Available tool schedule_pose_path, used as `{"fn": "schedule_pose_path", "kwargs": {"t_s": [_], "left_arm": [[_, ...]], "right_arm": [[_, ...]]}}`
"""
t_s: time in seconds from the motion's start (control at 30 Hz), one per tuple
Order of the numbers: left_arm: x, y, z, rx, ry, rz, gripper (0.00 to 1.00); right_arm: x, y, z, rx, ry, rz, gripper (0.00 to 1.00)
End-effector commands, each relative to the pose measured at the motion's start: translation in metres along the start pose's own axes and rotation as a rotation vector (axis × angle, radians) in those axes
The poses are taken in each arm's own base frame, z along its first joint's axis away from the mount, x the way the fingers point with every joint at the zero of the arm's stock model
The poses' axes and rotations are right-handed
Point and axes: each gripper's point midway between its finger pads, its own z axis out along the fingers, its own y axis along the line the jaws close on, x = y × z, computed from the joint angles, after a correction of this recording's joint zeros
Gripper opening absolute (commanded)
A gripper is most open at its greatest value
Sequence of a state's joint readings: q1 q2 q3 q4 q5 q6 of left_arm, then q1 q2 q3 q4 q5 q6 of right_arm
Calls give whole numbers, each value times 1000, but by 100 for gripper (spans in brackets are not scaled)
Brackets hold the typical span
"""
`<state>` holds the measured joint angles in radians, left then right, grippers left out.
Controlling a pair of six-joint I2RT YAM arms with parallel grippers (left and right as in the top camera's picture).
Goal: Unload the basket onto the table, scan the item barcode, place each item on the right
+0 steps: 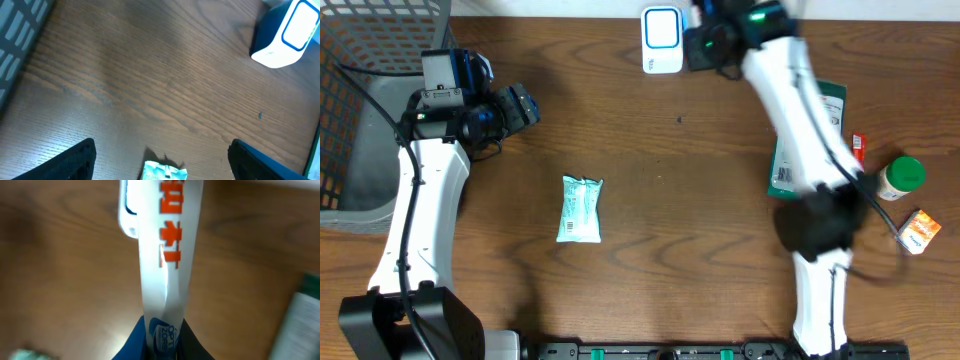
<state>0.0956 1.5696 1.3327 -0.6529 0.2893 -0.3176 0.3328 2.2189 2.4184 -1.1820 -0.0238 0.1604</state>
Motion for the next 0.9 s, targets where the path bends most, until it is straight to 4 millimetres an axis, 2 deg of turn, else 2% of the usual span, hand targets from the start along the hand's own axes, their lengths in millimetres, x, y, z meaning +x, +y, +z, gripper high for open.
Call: {"fn": "schedule_pose_path", "kwargs": {"t_s": [0.0,0.1,0.17,0.23,0.27,0.33,0.5,0.57,0.6,0.67,0.7,0.8,0.83,0.87], "left_arm": [[-4,-3,-5,7,-16,5,86],[-4,-3,-5,7,-16,5,86],[-4,-3,-5,7,-16,5,86],[-4,-3,-5,7,-16,5,86],[-4,-3,-5,7,-16,5,86],[-4,-3,-5,7,-16,5,86],[-4,-3,-5,6,-15,5,86],[-4,-3,-5,7,-16,5,86],[-4,-3,-5,7,-16,5,86],[-4,-3,-5,7,-16,5,86],[-4,-3,-5,7,-16,5,86],[-4,-3,-5,7,-16,5,86],[-4,-3,-5,7,-16,5,86],[-4,-3,-5,7,-16,5,86]], "right_arm": [[-12,-23,-127,47,-156,43,5],[6,-49,-168,114,-151,78,6],[18,-69,-183,162,-131,110,7],[31,-91,-190,210,-92,149,7],[44,-112,-191,247,-38,189,6],[60,-134,-185,282,35,237,4],[101,-181,-142,337,240,338,2],[118,-194,-120,346,310,365,12],[128,-200,-107,350,345,379,14],[145,-211,-84,357,397,406,12],[160,-220,-65,363,435,423,10],[182,-234,-38,374,469,448,9],[190,-239,-30,377,475,458,13],[194,-241,-26,378,477,462,26]]}}
